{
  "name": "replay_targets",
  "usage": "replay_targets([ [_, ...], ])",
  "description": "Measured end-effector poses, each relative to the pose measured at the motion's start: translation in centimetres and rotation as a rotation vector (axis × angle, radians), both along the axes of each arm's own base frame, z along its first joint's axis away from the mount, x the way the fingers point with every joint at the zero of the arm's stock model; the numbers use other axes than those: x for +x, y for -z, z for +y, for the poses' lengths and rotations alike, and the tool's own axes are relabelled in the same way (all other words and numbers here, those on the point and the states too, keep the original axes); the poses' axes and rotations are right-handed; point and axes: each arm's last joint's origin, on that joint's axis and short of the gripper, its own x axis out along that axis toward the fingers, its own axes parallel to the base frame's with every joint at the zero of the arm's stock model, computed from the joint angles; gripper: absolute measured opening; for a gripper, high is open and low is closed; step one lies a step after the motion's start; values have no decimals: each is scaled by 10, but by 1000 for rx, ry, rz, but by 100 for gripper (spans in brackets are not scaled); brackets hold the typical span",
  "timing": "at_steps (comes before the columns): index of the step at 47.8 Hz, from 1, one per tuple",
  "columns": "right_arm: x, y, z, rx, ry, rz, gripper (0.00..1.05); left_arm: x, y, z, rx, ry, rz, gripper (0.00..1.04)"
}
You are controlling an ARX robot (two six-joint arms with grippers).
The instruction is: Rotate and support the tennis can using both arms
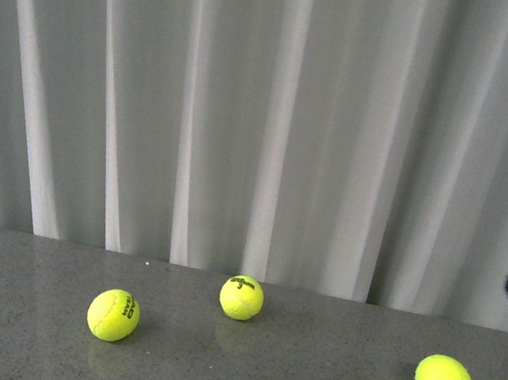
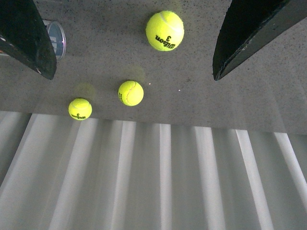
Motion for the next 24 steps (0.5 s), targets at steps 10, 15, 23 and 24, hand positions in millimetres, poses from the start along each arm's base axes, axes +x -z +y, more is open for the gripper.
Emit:
replay_targets([
  [10, -33, 1, -16, -58, 22, -140, 40, 0, 0, 0, 0, 2, 0, 98],
  [15, -45, 8, -20, -69, 10, -127, 22, 0, 0, 0, 0, 1, 0, 98],
  [23, -67, 15, -29, -76, 12, -128, 3, 0, 0, 0, 0, 2, 0, 98],
  [24, -68, 15, -31, -75, 2, -127, 3, 0, 0, 0, 0, 2, 0, 98],
])
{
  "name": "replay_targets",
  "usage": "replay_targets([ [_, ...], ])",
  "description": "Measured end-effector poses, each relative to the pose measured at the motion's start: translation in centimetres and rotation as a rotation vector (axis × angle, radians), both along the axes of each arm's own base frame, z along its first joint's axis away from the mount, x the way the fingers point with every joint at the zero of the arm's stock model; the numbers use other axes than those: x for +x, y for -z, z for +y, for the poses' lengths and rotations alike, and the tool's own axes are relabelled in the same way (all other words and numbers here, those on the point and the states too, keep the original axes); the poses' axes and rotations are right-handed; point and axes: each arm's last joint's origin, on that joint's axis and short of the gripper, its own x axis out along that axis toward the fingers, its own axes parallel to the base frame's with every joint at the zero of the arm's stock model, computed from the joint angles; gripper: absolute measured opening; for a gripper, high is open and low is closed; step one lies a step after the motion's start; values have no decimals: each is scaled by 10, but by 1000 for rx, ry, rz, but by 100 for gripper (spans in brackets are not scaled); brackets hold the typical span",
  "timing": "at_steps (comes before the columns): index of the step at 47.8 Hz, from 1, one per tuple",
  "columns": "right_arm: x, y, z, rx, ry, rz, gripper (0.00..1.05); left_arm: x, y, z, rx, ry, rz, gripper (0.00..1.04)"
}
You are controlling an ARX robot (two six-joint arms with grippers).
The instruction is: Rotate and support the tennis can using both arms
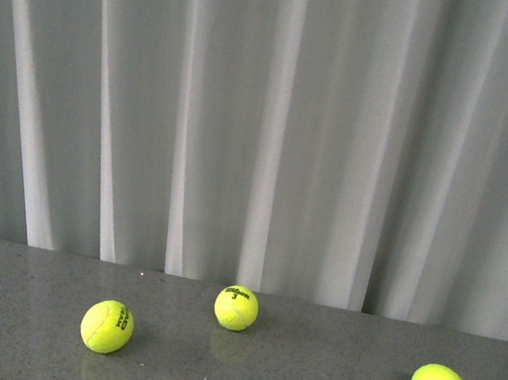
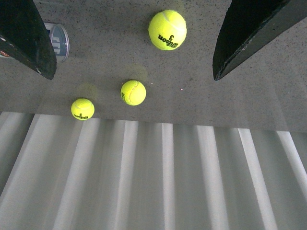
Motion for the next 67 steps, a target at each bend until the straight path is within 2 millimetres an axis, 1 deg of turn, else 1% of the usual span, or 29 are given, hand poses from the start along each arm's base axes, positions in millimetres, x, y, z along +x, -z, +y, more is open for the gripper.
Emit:
replay_targets([
  [5, -11, 3, -7, 0, 16, 2, 3, 0, 0, 0, 0, -1, 0, 98],
  [10, -20, 9, -8, 0, 13, -18, 3, 0, 0, 0, 0, 0, 0, 98],
  [13, -25, 16, -8, 0, 14, 6, 3, 0, 0, 0, 0, 0, 0, 98],
  [15, -27, 17, -8, 0, 14, 11, 3, 0, 0, 0, 0, 0, 0, 98],
  [34, -43, 11, -8, 0, 14, -12, 3, 0, 0, 0, 0, 0, 0, 98],
  [67, -62, 9, -8, 0, 13, -22, 3, 0, 0, 0, 0, 0, 0, 98],
])
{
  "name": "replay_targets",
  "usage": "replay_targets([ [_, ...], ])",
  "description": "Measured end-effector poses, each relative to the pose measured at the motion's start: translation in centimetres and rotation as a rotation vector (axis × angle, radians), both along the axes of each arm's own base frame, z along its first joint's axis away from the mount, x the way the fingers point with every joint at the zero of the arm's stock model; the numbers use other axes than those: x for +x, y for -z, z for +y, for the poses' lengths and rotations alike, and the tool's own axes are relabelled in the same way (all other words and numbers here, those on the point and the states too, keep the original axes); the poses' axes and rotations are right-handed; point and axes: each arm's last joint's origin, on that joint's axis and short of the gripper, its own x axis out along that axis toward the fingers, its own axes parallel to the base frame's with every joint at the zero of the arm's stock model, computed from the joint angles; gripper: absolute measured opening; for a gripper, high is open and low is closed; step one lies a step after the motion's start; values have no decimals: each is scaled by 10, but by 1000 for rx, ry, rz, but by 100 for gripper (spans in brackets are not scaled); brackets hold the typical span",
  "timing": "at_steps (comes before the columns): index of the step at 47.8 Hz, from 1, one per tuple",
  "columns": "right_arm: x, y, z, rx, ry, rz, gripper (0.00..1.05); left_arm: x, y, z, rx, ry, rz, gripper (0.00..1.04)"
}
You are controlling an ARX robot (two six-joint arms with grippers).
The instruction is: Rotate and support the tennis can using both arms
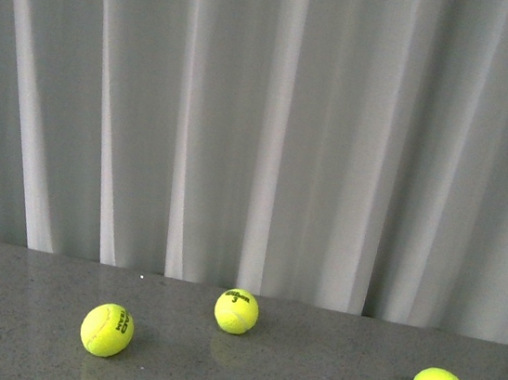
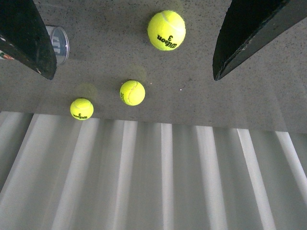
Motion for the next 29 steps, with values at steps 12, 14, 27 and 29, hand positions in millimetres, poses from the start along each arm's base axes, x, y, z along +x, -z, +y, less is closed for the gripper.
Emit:
replay_targets([
  [12, -3, 0, 0, 0, -1, 0, 3, 0, 0, 0, 0, 0, 0, 98],
  [14, -6, 2, 0, 0, -1, 10, 3, 0, 0, 0, 0, 0, 0, 98],
  [27, -14, 3, 0, -1, -2, 6, 6, 0, 0, 0, 0, 0, 0, 98],
  [29, -14, 3, 0, -1, -2, 7, 13, 0, 0, 0, 0, 0, 0, 98],
])
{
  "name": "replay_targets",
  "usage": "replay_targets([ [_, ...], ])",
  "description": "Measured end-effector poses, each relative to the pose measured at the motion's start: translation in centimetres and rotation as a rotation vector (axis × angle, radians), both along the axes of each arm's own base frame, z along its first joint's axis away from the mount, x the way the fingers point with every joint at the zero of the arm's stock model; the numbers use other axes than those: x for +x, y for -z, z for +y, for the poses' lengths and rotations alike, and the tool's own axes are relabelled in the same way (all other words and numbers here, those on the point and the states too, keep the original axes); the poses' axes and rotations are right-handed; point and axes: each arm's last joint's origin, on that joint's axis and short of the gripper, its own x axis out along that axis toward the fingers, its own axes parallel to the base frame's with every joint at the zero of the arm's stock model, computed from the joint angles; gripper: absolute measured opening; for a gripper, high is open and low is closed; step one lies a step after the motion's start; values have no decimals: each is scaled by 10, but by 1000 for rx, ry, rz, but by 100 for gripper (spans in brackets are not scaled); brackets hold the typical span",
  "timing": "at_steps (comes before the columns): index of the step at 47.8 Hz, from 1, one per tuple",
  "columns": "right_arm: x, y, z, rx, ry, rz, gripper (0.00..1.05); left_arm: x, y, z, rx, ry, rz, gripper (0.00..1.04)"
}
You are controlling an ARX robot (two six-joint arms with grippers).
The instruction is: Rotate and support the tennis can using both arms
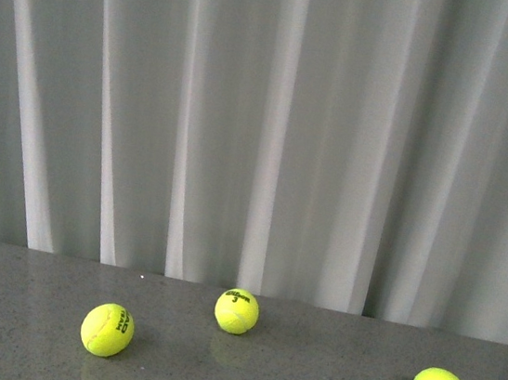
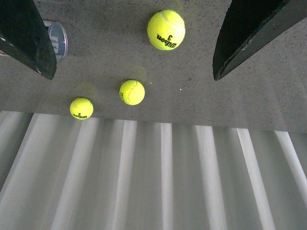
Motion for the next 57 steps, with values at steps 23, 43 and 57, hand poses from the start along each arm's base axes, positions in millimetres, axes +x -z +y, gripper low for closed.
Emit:
replay_targets([
  [23, 0, 0, 0, 0, 0, 0, 100, 0, 0, 0, 0, 0, 0, 98],
  [43, 0, 0, 0, 0, 0, 0, 98, 0, 0, 0, 0, 0, 0, 98],
  [57, 0, 0, 0, 0, 0, -1, 98, 21, -1, -4, -316, 130, 406, 98],
])
